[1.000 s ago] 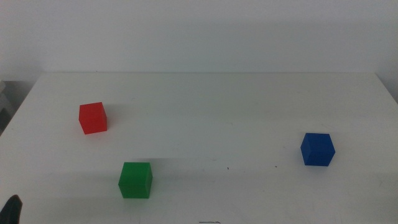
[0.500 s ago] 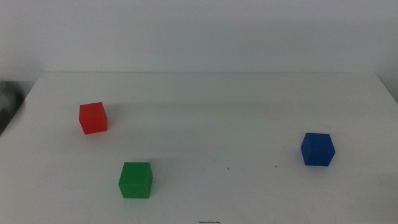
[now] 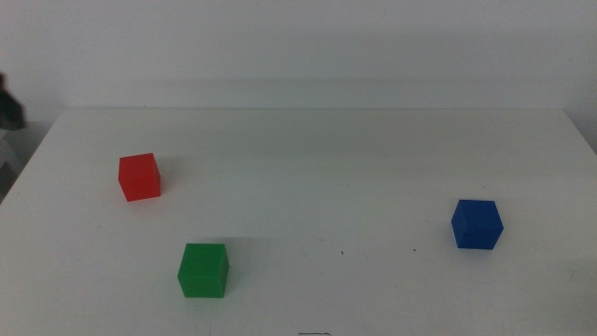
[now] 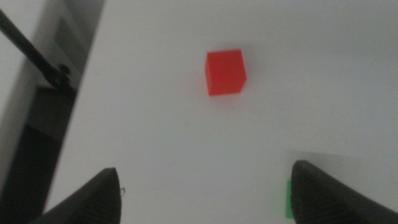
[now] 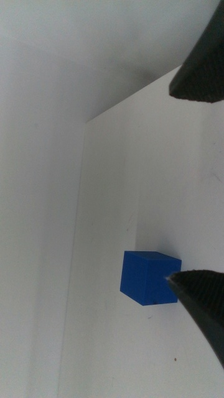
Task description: Stack red cubes first, then green, then blue cubes in a specific spot.
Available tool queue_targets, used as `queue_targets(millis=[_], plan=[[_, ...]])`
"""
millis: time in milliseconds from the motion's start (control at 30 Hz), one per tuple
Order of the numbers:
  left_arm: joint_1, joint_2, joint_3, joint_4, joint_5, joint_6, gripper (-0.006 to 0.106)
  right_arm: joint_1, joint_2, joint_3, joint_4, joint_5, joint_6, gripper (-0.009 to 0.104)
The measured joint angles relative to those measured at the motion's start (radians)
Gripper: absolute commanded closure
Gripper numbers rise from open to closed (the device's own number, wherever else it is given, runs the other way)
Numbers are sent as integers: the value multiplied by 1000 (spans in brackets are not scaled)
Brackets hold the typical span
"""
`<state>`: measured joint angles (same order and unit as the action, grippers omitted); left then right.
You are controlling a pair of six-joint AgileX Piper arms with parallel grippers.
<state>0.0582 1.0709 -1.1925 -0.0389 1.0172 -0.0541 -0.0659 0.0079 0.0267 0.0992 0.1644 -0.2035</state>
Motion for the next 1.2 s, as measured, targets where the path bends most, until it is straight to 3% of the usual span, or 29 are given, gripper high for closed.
queue_targets(millis=[200,400,700,1200], plan=[[0,230,-154,-87,98,-2,7,0,0,0,0,0,0,20],[-4,463,-329,-113,148,-27,7,0,0,0,0,0,0,20],[-79,765,-524,-2,168,-131,7,0,0,0,0,0,0,20],[-90,1072,-637,13,145,-162,7,0,0,0,0,0,0,20]])
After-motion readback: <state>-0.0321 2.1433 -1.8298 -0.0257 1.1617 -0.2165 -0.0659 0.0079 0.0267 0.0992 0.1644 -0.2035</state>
